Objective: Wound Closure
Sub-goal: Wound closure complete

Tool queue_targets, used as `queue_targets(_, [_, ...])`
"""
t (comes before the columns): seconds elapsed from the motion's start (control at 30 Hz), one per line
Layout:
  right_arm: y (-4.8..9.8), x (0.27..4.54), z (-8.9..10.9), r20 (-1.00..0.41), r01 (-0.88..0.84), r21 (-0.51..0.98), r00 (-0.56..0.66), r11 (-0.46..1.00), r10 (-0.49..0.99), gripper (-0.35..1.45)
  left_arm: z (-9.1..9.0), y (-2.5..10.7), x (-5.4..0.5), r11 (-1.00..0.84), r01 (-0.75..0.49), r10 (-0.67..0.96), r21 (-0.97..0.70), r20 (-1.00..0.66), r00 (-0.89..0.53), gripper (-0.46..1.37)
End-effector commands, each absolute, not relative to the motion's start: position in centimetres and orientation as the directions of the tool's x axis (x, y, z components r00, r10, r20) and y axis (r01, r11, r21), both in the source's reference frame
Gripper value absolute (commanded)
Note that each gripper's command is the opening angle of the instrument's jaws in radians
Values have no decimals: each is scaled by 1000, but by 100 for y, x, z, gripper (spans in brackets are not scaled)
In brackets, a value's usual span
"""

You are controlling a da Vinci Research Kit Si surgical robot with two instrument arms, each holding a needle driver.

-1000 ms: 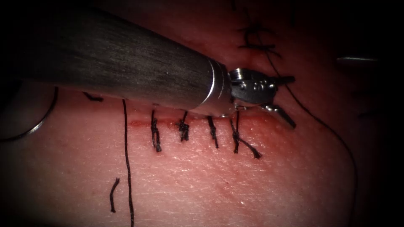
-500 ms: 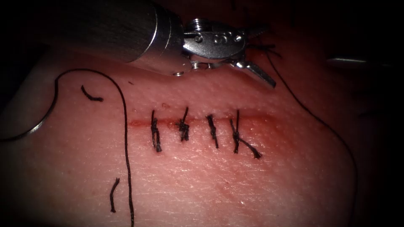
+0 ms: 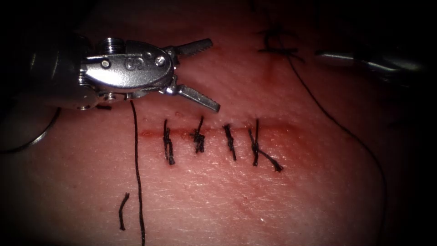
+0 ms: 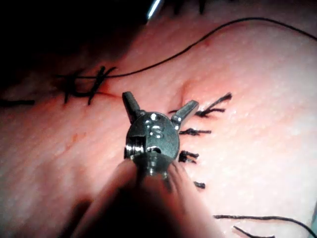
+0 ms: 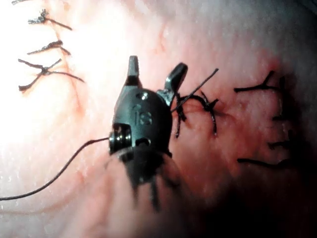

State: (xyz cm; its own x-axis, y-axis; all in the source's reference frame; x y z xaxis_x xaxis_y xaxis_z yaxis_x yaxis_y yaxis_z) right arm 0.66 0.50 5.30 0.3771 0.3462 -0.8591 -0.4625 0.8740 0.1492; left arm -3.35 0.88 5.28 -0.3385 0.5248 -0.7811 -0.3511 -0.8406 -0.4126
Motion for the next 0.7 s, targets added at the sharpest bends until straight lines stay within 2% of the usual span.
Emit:
queue_targets(0.03, [49, 68, 531, -866, -440, 152, 371, 885, 334, 136, 524, 84, -327, -838, -358, 527, -411, -778, -340, 84])
queue_targets(0.3, [39, 78, 539, -902, -334, 169, 327, 927, 283, 125, 499, 67, -296, -848, -372, 505, -377, -788, -352, 84])
queue_targets(0.7, [14, 98, 550, -920, -176, 148, 337, 973, 201, 123, 483, 62, -295, -873, -383, 440, -303, -828, -348, 82])
